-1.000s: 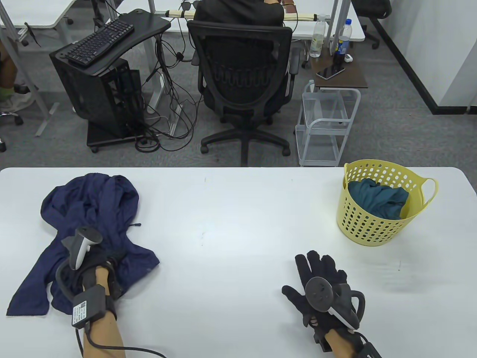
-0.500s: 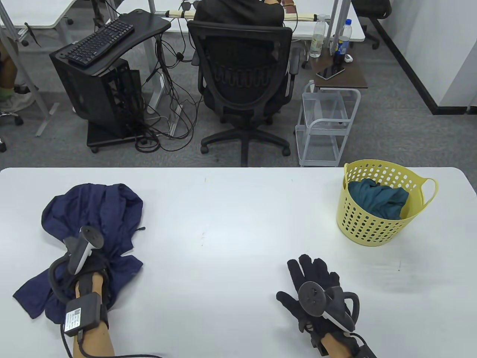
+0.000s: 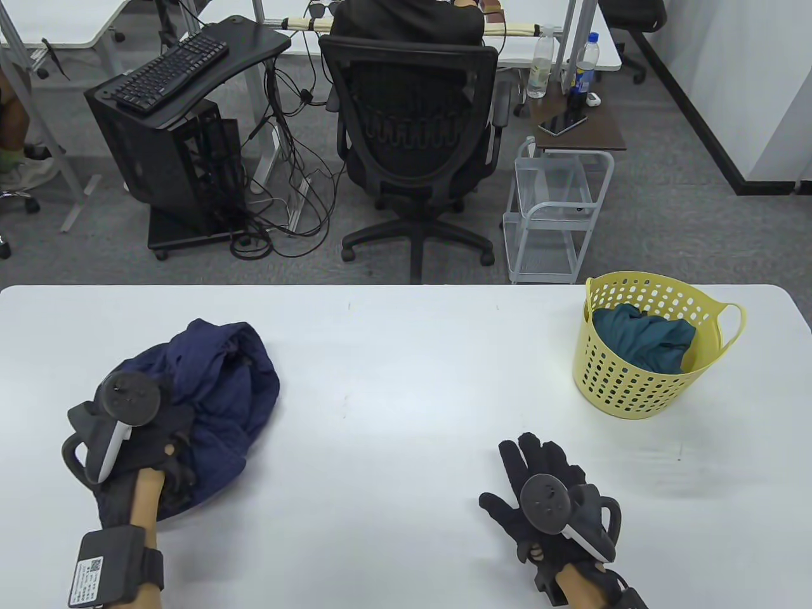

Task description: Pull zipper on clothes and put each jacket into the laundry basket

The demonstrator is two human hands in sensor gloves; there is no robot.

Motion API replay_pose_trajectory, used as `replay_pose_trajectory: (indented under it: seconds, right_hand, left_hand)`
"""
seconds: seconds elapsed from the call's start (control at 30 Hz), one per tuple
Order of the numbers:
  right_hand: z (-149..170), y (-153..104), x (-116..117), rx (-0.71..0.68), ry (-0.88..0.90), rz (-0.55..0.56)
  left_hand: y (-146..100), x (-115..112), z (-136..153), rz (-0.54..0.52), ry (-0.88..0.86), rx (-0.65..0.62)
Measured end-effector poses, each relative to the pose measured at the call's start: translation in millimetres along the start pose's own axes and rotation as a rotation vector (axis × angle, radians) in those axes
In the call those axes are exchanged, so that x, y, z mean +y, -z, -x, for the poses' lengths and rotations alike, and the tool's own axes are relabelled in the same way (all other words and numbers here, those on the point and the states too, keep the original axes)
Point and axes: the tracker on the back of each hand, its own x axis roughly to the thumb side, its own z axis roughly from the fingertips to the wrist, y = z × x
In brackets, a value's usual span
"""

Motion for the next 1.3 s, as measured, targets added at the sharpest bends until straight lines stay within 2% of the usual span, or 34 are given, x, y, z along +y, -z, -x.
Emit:
replay_pose_trajectory:
  seconds: [0.07,0.17,0.27,0.33,0.43,0.47,0.53,0.57,0.63,0.67,0.73,0.8,0.87,0.93,1.03,1.17,1.3]
  right_hand:
    - [0.1,-0.2,0.5,0.002,-0.002,-0.003]
    - [1.1,-0.3,-0.1,0.009,-0.002,-0.005]
    - [5.1,0.1,-1.4,0.028,0.005,0.002]
    - [8.7,0.2,-2.6,0.044,0.009,0.008]
    - [15.8,0.7,-4.3,0.071,0.037,0.011]
    - [18.5,0.8,-4.7,0.078,0.054,0.009]
    - [23.6,1.1,-5.3,0.094,0.076,0.006]
    - [26.4,1.3,-5.8,0.104,0.08,0.004]
    - [29.9,2.1,-6.4,0.123,0.088,0.006]
    - [31.1,2.5,-6.5,0.13,0.086,0.004]
    - [32.8,3.6,-6.7,0.139,0.093,-0.008]
    - [34.0,4.8,-7.8,0.15,0.095,-0.02]
    - [36.2,6.5,-7.8,0.148,0.097,-0.037]
    - [37.1,8.3,-4.8,0.109,0.093,-0.1]
    - [35.2,10.1,5.5,0.076,0.009,-0.184]
    - [28.2,14.1,17.9,0.08,-0.042,-0.187]
    - [21.1,20.3,26.3,0.077,-0.055,-0.164]
  left_hand:
    - [-14.0,15.4,-26.8,-0.021,-0.078,-0.095]
    - [-34.3,25.8,-60.6,-0.02,-0.148,-0.215]
    - [-61.4,24.3,-98.2,0.013,-0.193,-0.348]
    - [-80.4,14.2,-120.8,0.073,-0.21,-0.436]
    - [-109.2,-19.4,-148.4,0.235,-0.182,-0.544]
    - [-118.5,-37.1,-155.5,0.315,-0.143,-0.574]
    - [-134.1,-76.3,-162.9,0.516,0.009,-0.586]
    - [-142.5,-104.4,-164.0,0.671,0.162,-0.56]
    - [-152.8,-143.4,-161.9,0.895,0.441,-0.505]
    - [-155.1,-154.3,-161.2,0.911,0.506,-0.503]
    - [-156.4,-164.6,-162.0,0.878,0.515,-0.499]
    - [-153.2,-158.4,-165.7,0.84,0.431,-0.502]
    - [-147.0,-143.3,-172.7,0.731,0.297,-0.472]
    - [-142.6,-130.8,-178.2,0.619,0.214,-0.452]
    - [-135.4,-121.8,-183.4,0.453,0.112,-0.461]
    - [-128.5,-138.8,-172.8,0.331,0.004,-0.419]
    - [-125.8,-150.2,-151.9,0.3,-0.007,-0.386]
